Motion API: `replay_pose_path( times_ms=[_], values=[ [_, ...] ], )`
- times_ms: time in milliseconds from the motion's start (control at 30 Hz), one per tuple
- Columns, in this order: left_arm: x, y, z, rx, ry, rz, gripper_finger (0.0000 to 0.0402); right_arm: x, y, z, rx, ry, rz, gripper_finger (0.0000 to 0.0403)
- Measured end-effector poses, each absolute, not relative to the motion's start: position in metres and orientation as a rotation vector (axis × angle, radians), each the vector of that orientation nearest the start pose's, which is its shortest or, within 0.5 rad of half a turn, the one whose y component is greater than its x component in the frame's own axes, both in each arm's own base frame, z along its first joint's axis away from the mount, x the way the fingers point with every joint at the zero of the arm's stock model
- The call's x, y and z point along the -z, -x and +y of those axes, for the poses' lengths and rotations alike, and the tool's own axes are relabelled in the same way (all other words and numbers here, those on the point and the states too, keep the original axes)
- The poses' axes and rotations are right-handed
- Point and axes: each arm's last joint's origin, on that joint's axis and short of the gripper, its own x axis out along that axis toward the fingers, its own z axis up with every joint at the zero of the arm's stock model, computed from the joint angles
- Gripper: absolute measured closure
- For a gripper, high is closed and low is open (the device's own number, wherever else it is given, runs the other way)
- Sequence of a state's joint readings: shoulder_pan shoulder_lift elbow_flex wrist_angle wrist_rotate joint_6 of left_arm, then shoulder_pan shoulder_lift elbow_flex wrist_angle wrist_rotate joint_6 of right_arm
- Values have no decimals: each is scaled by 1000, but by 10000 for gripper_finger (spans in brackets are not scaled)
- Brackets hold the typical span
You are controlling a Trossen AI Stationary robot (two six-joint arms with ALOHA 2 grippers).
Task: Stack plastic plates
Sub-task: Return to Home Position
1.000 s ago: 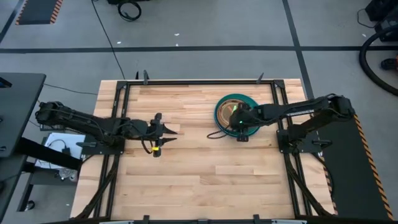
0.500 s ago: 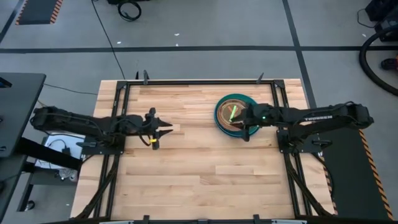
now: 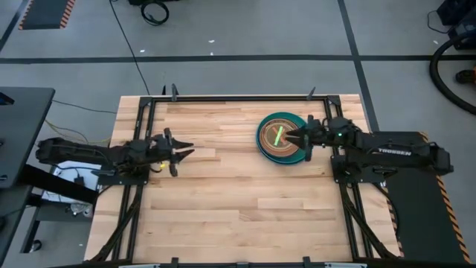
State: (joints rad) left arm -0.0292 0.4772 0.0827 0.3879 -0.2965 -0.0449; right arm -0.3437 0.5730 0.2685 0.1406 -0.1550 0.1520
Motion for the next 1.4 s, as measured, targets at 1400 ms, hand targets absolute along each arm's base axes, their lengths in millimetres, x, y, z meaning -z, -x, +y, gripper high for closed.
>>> replay_pose_path(
  times_ms=[1400],
  values=[
    [-166,-106,0,-216,62,13,290,-181,-101,-43,280,-348,-192,282]
  ],
)
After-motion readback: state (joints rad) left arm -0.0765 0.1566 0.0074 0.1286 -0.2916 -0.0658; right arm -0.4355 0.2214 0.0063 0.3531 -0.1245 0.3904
